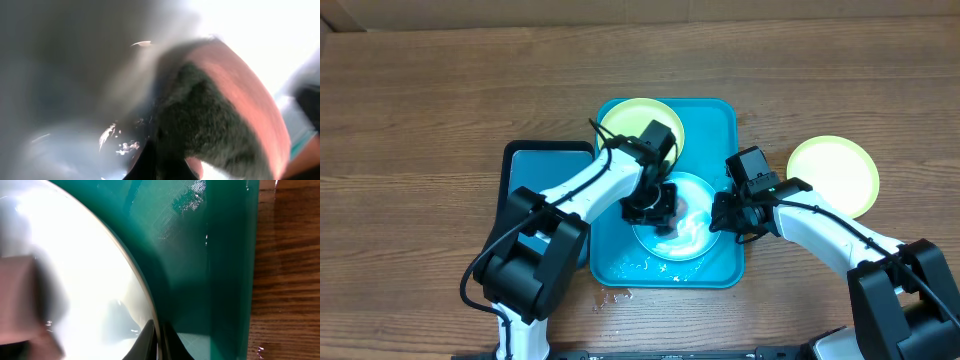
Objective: Clean dirty plates on tray and stack at the side
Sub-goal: 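Scrub the white plate with the sponge while right gripper holds rim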
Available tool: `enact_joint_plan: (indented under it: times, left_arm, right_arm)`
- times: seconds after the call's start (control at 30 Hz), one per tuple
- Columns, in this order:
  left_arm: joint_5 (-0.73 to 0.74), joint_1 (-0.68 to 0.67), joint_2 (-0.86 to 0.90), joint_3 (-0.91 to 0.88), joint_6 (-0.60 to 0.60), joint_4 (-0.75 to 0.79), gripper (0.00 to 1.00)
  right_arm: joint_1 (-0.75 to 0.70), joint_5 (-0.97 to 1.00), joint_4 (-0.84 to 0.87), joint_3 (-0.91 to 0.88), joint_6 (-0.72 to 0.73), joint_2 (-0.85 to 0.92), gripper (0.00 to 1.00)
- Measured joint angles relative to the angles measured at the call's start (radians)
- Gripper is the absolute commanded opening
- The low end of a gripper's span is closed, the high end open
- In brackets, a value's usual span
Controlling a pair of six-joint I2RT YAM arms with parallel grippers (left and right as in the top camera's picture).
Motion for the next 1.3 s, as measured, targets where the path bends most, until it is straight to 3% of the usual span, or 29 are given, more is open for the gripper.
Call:
enact_joint_plan:
  times: [0.37,0.6,0.93,1.13,1.3]
  left_arm:
    - [-0.353,0.019,-0.007,0.046,-0.011,-0.115,0.04]
    - [-0.444,0.000,-0.006,0.084,0.056,-0.040,0.04]
    - [-0.282,0.002,0.021,0.085,0.137,0.178,0.04]
    - [-0.051,0.008,0.050,0.085,0.138,0.239,0.04]
    - [0.133,0.007,0.069,0.086,0.140,0.203,0.04]
  right_arm:
    - [0.012,-0.034,0.005,-0.002,0.003,0.000,0.04]
    - [0.014,-0.039,0.004,-0.003,0.005,0.001,0.04]
    - [0.006,-0.025,-0.004,-0.003,0.008,0.000,0.04]
    - [0.006,-0.023,-0.004,-0.003,0.008,0.000,0.04]
    - [0.005,-0.021,-0.004,-0.003,0.008,-0.001,0.04]
